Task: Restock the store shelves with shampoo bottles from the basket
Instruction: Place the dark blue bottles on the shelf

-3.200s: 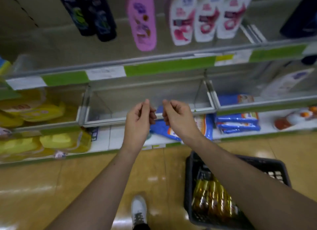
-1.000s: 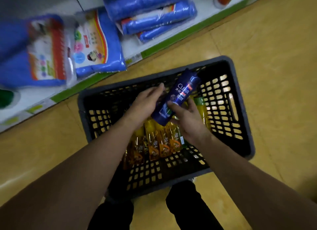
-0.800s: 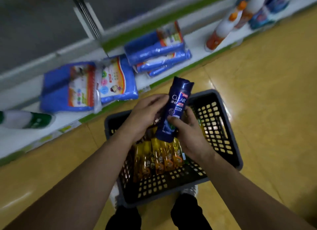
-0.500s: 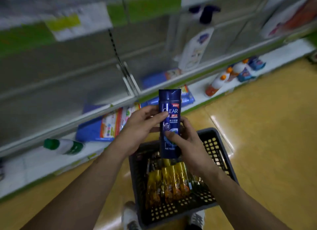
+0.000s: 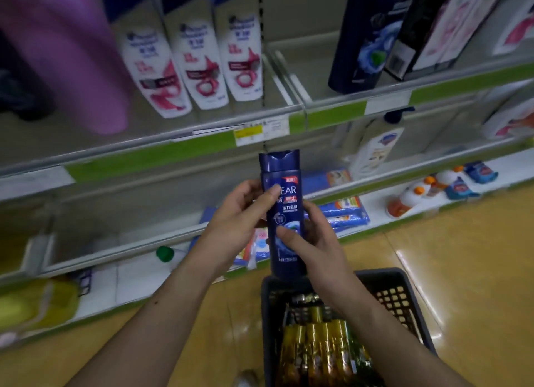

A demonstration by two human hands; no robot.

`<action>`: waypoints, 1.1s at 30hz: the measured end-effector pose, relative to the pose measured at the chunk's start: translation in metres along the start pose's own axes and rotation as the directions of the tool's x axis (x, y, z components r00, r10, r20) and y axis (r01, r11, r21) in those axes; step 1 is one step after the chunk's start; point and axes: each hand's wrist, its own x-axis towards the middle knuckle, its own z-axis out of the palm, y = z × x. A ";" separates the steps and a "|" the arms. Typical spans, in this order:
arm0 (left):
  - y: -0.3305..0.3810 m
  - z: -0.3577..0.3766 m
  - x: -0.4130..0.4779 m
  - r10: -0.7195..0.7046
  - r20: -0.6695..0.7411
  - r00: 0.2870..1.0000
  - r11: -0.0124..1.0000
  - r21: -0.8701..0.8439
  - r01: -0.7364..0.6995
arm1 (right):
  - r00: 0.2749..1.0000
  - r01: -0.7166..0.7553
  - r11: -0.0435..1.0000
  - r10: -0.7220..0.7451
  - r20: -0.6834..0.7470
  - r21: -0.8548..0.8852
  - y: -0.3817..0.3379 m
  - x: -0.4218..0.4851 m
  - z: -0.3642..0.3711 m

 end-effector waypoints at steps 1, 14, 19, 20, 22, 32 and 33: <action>0.008 -0.004 -0.007 0.015 -0.029 0.999 1.000 0.012 -0.014 | 1.000 0.010 1.000 -0.010 0.028 -0.003 -0.005 0.001 0.008; 0.112 -0.113 -0.101 0.223 -0.382 0.897 0.973 0.144 -0.180 | 0.882 0.167 0.985 -0.171 0.440 0.047 -0.062 0.022 0.169; 0.133 -0.178 -0.116 0.302 -0.474 0.827 0.953 0.142 -0.267 | 0.832 0.255 0.967 -0.227 0.506 0.014 -0.059 0.044 0.242; 0.136 -0.193 -0.118 0.318 -0.479 0.818 0.948 0.153 -0.279 | 0.827 0.290 0.957 -0.249 0.504 -0.004 -0.057 0.050 0.257; 0.140 -0.222 -0.116 0.339 -0.487 0.805 0.941 0.155 -0.302 | 0.826 0.363 0.930 -0.296 0.479 -0.051 -0.053 0.066 0.285; 0.164 -0.332 -0.060 0.484 -0.480 0.732 0.863 0.400 -0.309 | 0.887 0.444 0.847 -0.368 0.280 -0.293 -0.038 0.142 0.366; 0.164 -0.337 -0.054 0.489 -0.487 0.724 0.859 0.413 -0.302 | 0.887 0.448 0.838 -0.375 0.269 -0.311 -0.038 0.146 0.372</action>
